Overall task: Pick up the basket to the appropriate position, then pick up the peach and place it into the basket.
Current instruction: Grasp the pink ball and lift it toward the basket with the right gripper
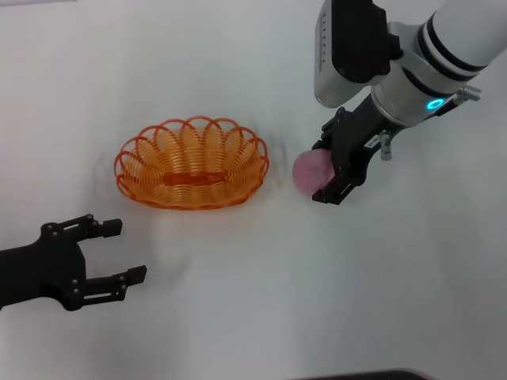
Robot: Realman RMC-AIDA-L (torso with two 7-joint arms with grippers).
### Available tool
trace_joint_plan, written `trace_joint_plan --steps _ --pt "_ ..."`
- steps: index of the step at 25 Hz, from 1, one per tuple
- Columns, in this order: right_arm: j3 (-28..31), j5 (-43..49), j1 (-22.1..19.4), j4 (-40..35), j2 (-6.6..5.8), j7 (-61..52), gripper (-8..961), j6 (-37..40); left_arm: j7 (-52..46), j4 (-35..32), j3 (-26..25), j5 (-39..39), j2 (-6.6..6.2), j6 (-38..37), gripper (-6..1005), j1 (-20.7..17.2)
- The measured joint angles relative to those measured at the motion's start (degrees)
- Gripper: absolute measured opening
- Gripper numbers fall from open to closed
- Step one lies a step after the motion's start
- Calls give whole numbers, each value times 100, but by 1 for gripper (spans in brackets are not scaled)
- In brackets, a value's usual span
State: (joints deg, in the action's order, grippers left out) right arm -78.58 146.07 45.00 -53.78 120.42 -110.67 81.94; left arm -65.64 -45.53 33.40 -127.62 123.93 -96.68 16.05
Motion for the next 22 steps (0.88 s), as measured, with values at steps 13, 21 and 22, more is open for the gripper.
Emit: trace_joint_plan --steps 13,21,22 --pt "-8 35 -33 -45 -1 -54 592 -59 -11 -14 -9 0 -1 -26 825 -15" --pt "-7 41 -49 -133 -12 -104 373 -2 -10 -18 -9 1 -9 -26 825 -15" --pt "1 41 -56 -198 -14 -114 361 47 -10 -18 -9 0 -9 -26 825 -14"
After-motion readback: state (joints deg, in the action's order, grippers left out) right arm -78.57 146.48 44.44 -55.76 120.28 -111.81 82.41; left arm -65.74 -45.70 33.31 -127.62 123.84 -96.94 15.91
